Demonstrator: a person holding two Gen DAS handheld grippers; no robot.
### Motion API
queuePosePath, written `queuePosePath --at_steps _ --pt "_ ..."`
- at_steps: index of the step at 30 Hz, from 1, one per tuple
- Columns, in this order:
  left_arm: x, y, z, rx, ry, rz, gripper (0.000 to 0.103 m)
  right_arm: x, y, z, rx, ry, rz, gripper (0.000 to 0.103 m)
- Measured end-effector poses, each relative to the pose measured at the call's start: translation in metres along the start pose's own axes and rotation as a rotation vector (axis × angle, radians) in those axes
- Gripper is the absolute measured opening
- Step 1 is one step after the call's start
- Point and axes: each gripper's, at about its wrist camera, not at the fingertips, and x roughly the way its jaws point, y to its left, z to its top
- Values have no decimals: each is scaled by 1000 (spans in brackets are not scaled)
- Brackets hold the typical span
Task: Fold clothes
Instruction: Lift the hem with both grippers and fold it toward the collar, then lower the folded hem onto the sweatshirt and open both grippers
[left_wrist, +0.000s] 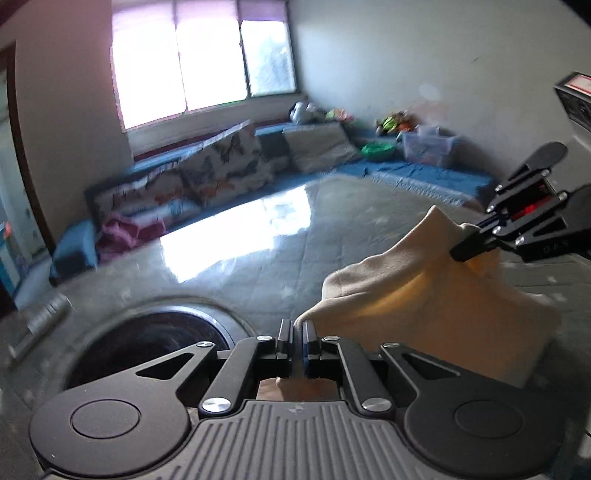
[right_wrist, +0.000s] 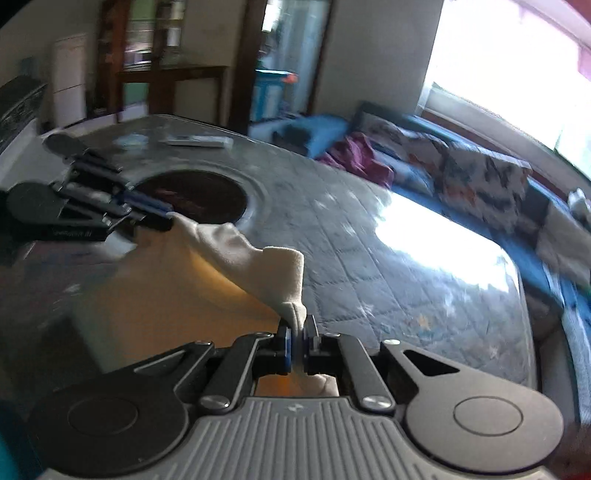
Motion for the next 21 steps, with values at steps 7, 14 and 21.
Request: queuePosePath --at_steps 7,14,21 --pt "35 12 -13 -73 80 60 9 47 -26 -27 176 53 -31 19" --pt "18 12 -2 -161 68 33 9 19 -39 -37 256 -10 -38 19" --pt "27 -19 18 -167 79 -95 9 37 -23 -16 249 -8 58 19"
